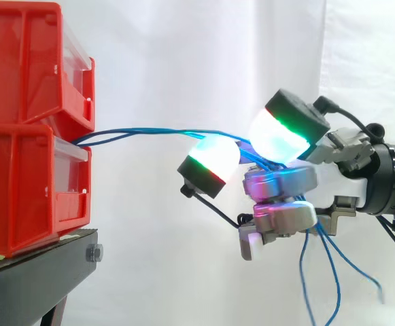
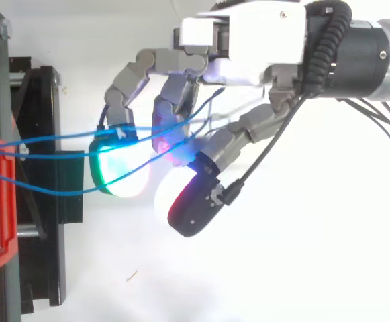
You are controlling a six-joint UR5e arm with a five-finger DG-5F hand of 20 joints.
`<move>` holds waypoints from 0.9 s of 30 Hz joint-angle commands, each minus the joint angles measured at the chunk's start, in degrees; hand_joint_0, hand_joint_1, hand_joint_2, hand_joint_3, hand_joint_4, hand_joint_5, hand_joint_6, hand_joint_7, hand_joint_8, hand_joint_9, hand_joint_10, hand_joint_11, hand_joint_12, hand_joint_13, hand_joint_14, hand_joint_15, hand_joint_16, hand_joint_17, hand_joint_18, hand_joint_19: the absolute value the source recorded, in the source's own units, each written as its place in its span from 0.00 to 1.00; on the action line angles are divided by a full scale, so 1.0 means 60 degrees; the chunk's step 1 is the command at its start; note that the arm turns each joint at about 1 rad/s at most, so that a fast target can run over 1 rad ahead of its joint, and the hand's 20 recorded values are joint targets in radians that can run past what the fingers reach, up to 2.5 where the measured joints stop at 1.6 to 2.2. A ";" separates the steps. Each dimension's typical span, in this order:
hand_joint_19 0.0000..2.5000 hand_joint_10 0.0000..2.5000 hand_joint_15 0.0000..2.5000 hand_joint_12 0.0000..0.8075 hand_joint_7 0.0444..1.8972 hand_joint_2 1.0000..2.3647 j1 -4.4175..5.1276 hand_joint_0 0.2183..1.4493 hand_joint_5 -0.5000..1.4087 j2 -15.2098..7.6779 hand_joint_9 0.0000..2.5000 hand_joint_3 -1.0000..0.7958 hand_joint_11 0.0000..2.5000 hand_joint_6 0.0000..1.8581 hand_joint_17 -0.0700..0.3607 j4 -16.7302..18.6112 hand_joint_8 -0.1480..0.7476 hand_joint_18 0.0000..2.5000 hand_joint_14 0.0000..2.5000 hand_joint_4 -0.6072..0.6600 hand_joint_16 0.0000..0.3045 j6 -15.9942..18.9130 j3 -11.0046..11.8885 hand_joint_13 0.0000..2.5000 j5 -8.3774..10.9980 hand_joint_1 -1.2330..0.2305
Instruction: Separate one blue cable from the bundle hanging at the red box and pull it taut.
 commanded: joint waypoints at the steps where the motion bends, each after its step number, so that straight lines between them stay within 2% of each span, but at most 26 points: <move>1: 0.25 0.00 0.34 0.46 0.44 0.00 0.0019 0.22 0.18 0.0010 0.54 0.28 0.62 0.48 0.39 0.0009 0.47 0.35 0.01 0.51 0.14 -0.0043 0.0000 0.46 0.0005 0.32; 2: 0.25 0.00 0.34 0.45 0.45 0.00 0.0019 0.23 0.18 0.0010 0.54 0.28 0.62 0.47 0.38 0.0009 0.47 0.35 0.01 0.52 0.14 -0.0043 0.0000 0.46 0.0005 0.41; 3: 0.25 0.00 0.34 0.45 0.45 0.00 0.0019 0.23 0.18 0.0010 0.54 0.28 0.62 0.47 0.38 0.0009 0.47 0.35 0.01 0.51 0.14 -0.0043 0.0000 0.46 0.0005 0.42; 5: 0.27 0.00 0.34 0.42 0.47 0.00 0.0019 0.29 0.18 -0.0005 0.54 0.28 0.61 0.46 0.36 0.0009 0.45 0.34 0.01 0.49 0.13 -0.0043 0.0000 0.46 0.0020 0.55; 7: 0.29 0.01 0.34 0.44 0.49 0.00 0.0034 0.32 0.18 0.0010 0.53 0.28 0.59 0.46 0.38 0.0038 0.46 0.34 0.01 0.51 0.14 -0.0043 0.0000 0.45 0.0079 0.55; 9: 0.29 0.01 0.33 0.45 0.49 0.01 0.0048 0.32 0.18 0.0010 0.52 0.33 0.58 0.46 0.39 0.0082 0.48 0.33 0.01 0.53 0.14 -0.0043 0.0000 0.43 0.0108 0.55; 12: 0.29 0.00 0.33 0.47 0.47 0.01 0.0048 0.32 0.17 -0.0005 0.50 0.40 0.57 0.46 0.41 0.0082 0.51 0.33 0.01 0.56 0.16 -0.0043 0.0000 0.43 0.0108 0.49; 13: 0.28 0.00 0.33 0.49 0.46 0.01 0.0063 0.32 0.16 0.0010 0.49 0.43 0.57 0.47 0.43 0.0082 0.52 0.34 0.01 0.59 0.17 -0.0043 0.0000 0.43 0.0108 0.39; 14: 0.28 0.00 0.33 0.51 0.45 0.01 0.0063 0.33 0.16 -0.0005 0.49 0.45 0.58 0.47 0.44 0.0082 0.54 0.35 0.01 0.60 0.18 -0.0043 0.0000 0.44 0.0108 0.35; 15: 0.28 0.00 0.33 0.52 0.44 0.01 0.0063 0.32 0.16 -0.0005 0.49 0.45 0.58 0.48 0.44 0.0082 0.54 0.35 0.01 0.59 0.18 -0.0043 0.0000 0.44 0.0108 0.35; 17: 0.28 0.00 0.34 0.48 0.44 0.01 0.0063 0.35 0.15 0.0010 0.47 0.44 0.62 0.49 0.42 0.0082 0.50 0.33 0.01 0.57 0.16 -0.0043 -0.0014 0.42 0.0108 0.30; 21: 0.26 0.00 0.32 0.47 0.42 0.01 0.0048 0.39 0.15 -0.0005 0.45 0.40 0.62 0.50 0.41 0.0038 0.50 0.33 0.01 0.56 0.15 -0.0043 -0.0014 0.40 0.0108 0.24; 22: 0.26 0.00 0.33 0.47 0.46 0.01 0.0048 0.44 0.15 -0.0005 0.47 0.43 0.63 0.51 0.40 0.0023 0.50 0.33 0.01 0.54 0.15 -0.0043 0.0000 0.40 0.0108 0.22; 25: 0.26 0.01 0.33 0.47 0.46 0.02 0.0034 0.47 0.16 -0.0005 0.47 0.46 0.65 0.52 0.40 0.0023 0.50 0.32 0.01 0.54 0.15 -0.0043 0.0000 0.40 0.0108 0.21; 27: 0.25 0.01 0.32 0.47 0.44 0.01 0.0048 0.47 0.16 -0.0005 0.47 0.38 0.65 0.52 0.40 0.0009 0.50 0.33 0.01 0.55 0.15 -0.0057 0.0000 0.39 0.0108 0.18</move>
